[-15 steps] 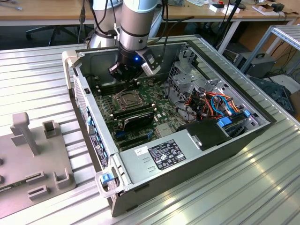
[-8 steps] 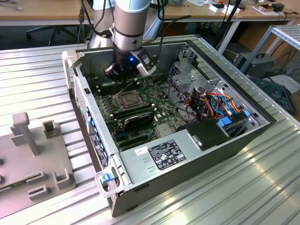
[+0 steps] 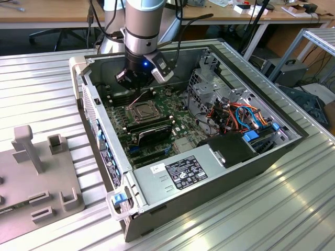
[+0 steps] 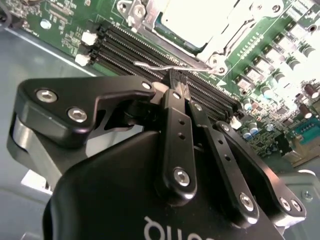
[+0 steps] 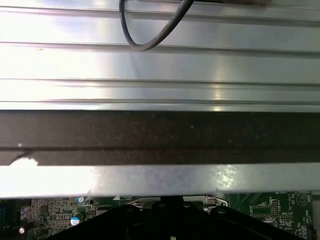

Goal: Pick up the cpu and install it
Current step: 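Install the first cpu locking lever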

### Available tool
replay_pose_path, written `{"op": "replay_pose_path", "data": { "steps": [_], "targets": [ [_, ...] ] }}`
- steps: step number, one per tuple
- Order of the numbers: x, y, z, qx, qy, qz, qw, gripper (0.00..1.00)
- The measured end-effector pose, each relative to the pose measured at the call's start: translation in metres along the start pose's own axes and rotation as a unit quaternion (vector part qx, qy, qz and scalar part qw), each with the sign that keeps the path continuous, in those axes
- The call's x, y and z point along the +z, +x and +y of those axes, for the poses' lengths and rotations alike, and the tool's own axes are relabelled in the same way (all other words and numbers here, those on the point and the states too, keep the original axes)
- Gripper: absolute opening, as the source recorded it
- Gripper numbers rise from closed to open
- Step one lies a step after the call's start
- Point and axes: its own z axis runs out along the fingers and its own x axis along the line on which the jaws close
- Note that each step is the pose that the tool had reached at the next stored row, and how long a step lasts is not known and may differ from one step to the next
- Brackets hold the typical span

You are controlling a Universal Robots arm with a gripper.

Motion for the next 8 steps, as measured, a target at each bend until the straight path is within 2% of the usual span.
{"op": "replay_pose_path", "data": {
  "steps": [6, 8],
  "targets": [
    [-0.0003, 0.0010, 0.0000, 0.000, 0.0001, -0.0010, 1.00000, 0.11],
    [-0.0010, 0.0028, 0.0001, 0.000, 0.0001, -0.0038, 0.99999, 0.11]
  ]
}}
